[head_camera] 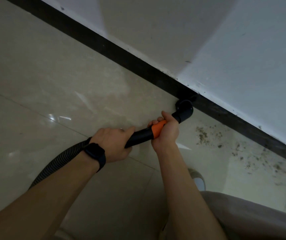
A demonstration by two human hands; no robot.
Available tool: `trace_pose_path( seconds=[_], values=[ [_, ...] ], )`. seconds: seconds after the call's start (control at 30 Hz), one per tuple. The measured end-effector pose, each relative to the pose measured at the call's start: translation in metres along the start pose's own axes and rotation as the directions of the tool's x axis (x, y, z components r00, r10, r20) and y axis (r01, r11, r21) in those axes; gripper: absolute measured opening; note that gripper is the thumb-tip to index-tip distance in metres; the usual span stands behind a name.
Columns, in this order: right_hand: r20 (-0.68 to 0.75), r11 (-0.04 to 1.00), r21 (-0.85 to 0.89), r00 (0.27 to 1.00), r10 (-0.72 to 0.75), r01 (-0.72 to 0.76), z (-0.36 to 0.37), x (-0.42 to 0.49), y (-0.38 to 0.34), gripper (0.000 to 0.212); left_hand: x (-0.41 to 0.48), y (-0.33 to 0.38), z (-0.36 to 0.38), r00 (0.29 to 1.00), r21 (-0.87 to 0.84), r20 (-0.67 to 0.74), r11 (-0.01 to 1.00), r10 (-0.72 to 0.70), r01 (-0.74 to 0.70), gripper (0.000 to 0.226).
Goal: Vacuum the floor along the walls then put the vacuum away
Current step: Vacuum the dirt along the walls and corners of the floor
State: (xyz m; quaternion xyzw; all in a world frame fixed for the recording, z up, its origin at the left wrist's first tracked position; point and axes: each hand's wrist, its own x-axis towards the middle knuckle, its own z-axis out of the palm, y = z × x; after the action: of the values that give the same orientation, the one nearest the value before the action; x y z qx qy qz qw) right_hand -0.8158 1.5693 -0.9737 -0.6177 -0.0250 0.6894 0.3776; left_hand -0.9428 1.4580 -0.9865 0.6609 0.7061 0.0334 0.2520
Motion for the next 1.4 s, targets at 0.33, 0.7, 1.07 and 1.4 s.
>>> trace_pose_path(
  seconds=[0.33,0.7,1.07,1.4],
  values=[
    [0.121,0.990,-0.138,0.992,0.024,-0.007,0.055,-0.023,0.047,0.016,-0.044,-0.052,-0.021,0.982,-0.149,0.029,0.971,-0.186,0.188,0.032],
    [0.026,0.977,-0.186,0.994,0.107,-0.101,0.015,-0.094,0.168,0.019,-0.175,-0.102,-0.006,0.958,0.003,0.192,0.976,-0.213,0.216,0.029],
    [-0.031,0.974,-0.227,1.000,0.005,-0.012,-0.006,-0.085,0.143,0.015,-0.154,-0.080,0.002,0.984,-0.018,0.137,0.993,-0.110,0.114,0.034],
    [0.101,0.973,-0.231,0.995,0.010,0.014,0.030,-0.038,0.081,0.020,-0.090,-0.052,-0.007,0.981,-0.081,0.010,0.977,-0.195,0.195,0.032]
  ],
)
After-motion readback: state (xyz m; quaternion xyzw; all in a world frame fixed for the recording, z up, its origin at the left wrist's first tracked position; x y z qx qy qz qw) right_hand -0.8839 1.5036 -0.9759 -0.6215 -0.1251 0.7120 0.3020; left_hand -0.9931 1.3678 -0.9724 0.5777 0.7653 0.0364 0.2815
